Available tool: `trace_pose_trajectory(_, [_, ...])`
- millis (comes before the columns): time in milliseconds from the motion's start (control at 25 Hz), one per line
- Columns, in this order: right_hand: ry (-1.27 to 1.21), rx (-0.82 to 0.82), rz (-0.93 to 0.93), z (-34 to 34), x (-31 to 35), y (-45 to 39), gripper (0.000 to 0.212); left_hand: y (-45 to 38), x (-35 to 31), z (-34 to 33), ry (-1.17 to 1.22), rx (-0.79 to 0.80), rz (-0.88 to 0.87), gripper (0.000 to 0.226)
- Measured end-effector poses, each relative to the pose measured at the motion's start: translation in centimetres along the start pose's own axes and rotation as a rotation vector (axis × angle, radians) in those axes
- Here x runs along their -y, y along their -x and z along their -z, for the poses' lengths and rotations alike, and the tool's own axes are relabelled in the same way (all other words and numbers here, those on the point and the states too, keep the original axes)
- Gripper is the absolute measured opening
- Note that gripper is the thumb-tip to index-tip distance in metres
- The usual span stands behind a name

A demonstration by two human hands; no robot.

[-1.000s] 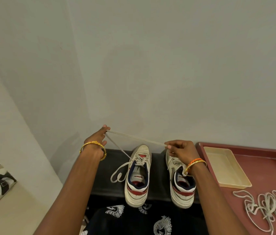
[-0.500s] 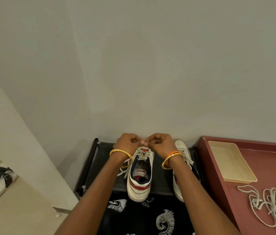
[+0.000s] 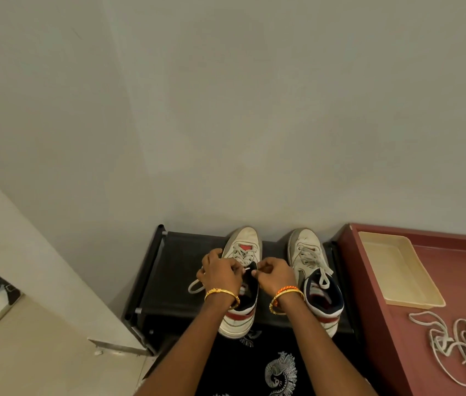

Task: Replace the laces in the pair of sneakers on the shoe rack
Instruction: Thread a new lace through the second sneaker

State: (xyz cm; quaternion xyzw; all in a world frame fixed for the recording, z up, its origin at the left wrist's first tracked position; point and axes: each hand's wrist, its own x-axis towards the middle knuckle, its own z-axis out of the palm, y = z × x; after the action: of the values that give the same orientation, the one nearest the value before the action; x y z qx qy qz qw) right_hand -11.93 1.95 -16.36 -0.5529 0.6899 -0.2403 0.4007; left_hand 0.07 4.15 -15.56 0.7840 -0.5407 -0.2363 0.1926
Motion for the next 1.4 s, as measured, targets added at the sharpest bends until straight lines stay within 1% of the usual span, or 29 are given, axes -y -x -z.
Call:
trace_pose_trajectory(80, [-0.068,0.007,-0.043,-0.1,-0.2,-0.2,0.017,0.1,0.0,-0.6,0.081,-0.007,0.010,0.014])
trace_pose_trajectory(160, [-0.178,0.017,-0.110,-0.1,-0.5,-0.6,0.021,0.2,0.0,-0.9,0.082,-0.024,-0.008,0.013])
trace_pose_trajectory(240, [-0.271,0.043,-0.166,0.1,-0.5,-0.7,0.018,0.2,0.0,-1.2,0.017,-0.037,-0.045,0.012])
trace_pose_trajectory(360, [-0.373,0.095,-0.197,0.3,-0.7,-0.9,0.014,0.3,-0.2,-1.0,-0.080,-0.045,-0.116,0.013])
trace_pose_trajectory(440, [-0.384,0.119,-0.189,0.2,-0.6,-0.7,0.014,0.2,-0.6,-0.7,-0.151,-0.045,-0.138,0.016])
trace_pose_trajectory(520, [-0.354,0.135,-0.160,0.2,-0.6,-0.9,0.013,0.2,-1.1,-0.7,-0.180,-0.051,-0.118,0.018])
trace_pose_trajectory(600, [-0.364,0.165,-0.164,0.4,-0.4,-0.8,0.007,0.1,-1.4,-0.8,-0.133,-0.045,-0.089,0.016])
trace_pose_trajectory(640, [-0.408,0.195,-0.183,0.6,-0.3,-0.8,0.004,0.0,-1.4,-0.9,-0.077,-0.036,-0.068,0.014])
trace_pose_trajectory(720, [-0.486,0.240,-0.227,0.8,-0.2,-0.9,0.010,-0.2,-1.3,-1.0,0.048,-0.017,-0.022,0.011])
trace_pose_trajectory(760, [-0.479,0.237,-0.225,0.9,-0.2,-0.9,0.010,-0.1,-1.1,-1.1,0.080,-0.012,-0.010,0.011])
trace_pose_trajectory(840, [-0.426,0.206,-0.190,0.8,-0.1,-1.1,0.010,0.6,-0.8,-1.5,0.067,-0.033,-0.035,0.019])
trace_pose_trajectory(920, [-0.384,0.160,-0.161,0.5,-0.2,-1.2,0.014,1.9,-0.2,-2.0,0.035,-0.099,-0.093,0.037])
trace_pose_trajectory(960, [-0.374,0.126,-0.158,0.2,-0.3,-1.2,0.016,2.7,0.2,-2.2,0.028,-0.137,-0.146,0.039])
trace_pose_trajectory(1040, [-0.316,0.022,-0.109,0.0,-0.5,-1.3,0.020,3.5,1.1,-2.5,-0.005,-0.158,-0.296,0.029])
trace_pose_trajectory(1120, [-0.191,-0.082,0.008,-0.1,-0.8,-1.0,0.021,3.6,1.6,-2.6,-0.103,-0.086,-0.383,0.031])
trace_pose_trajectory(1200, [-0.095,-0.158,0.127,0.0,-0.4,-0.4,0.017,3.4,1.5,-2.4,-0.259,0.017,-0.404,0.039])
trace_pose_trajectory(1280, [-0.095,-0.244,0.218,0.4,0.1,0.3,0.015,3.2,1.2,-2.1,-0.357,0.061,-0.399,0.044])
trace_pose_trajectory(1400, [-0.217,-0.361,0.361,2.8,2.9,1.3,0.014,2.9,0.7,-1.8,-0.393,0.113,-0.371,0.047])
